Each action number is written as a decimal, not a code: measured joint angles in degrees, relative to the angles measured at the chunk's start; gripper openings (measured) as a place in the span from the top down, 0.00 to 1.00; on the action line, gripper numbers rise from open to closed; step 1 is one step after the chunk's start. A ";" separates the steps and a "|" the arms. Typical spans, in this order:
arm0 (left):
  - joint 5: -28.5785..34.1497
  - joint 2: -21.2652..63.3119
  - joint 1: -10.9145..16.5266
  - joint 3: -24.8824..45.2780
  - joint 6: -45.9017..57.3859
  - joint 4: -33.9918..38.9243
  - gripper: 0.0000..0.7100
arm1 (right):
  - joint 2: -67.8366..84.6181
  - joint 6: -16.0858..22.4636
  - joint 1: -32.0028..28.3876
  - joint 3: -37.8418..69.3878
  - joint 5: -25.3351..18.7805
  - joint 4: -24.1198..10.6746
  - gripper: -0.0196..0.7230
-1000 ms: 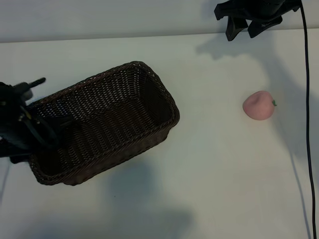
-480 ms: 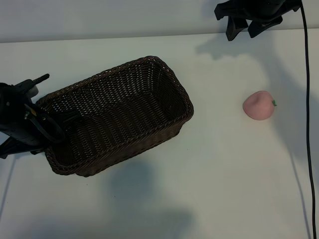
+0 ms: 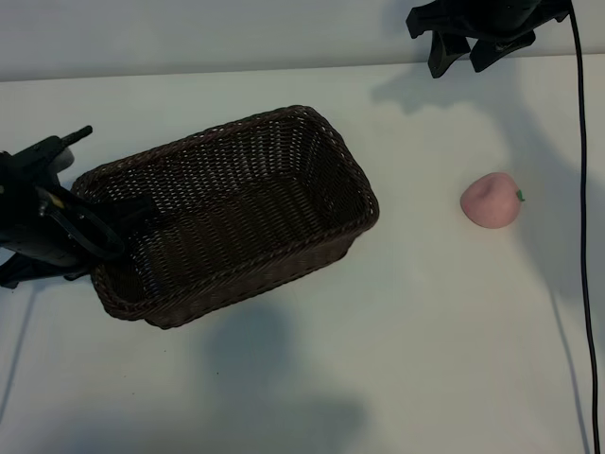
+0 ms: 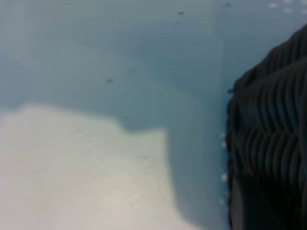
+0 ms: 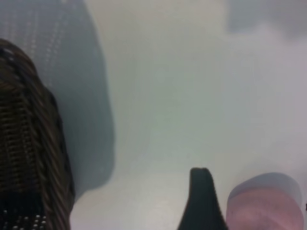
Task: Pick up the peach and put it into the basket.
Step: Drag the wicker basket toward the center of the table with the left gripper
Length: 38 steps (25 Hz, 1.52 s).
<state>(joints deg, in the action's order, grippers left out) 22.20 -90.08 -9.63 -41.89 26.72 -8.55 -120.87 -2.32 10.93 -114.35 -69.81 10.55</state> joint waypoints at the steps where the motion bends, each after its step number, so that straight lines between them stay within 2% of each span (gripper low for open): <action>1: 0.00 0.41 0.13 0.00 -1.20 -1.06 0.76 | 0.00 0.00 0.00 0.00 0.00 0.00 0.29; 5: 2.98 1.69 2.70 -1.05 -8.54 -5.21 0.76 | 0.00 0.00 0.00 0.00 0.00 0.00 0.29; 11: 11.66 1.80 7.89 -8.91 -24.81 -13.41 0.76 | 0.00 0.00 0.00 0.00 0.00 0.00 0.29; 17: 16.97 -0.04 9.47 -18.68 -29.06 -13.95 0.76 | 0.00 0.00 0.00 0.00 0.00 0.14 0.29; 24: 21.14 -9.39 8.80 -28.86 -31.00 -13.95 0.76 | 0.00 0.00 0.00 0.00 0.00 0.18 0.29; 33: 21.84 -20.71 2.52 -38.19 -32.32 -14.55 0.76 | 0.00 0.00 0.00 0.00 0.00 0.42 0.29; 38: 20.87 -24.67 1.51 -38.91 -31.75 -14.66 0.76 | 0.00 0.00 0.00 0.00 0.00 0.59 0.29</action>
<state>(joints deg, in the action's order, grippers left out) 43.07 -114.75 -8.12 -80.81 -5.03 -23.22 -120.87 -2.32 10.93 -114.35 -69.81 11.14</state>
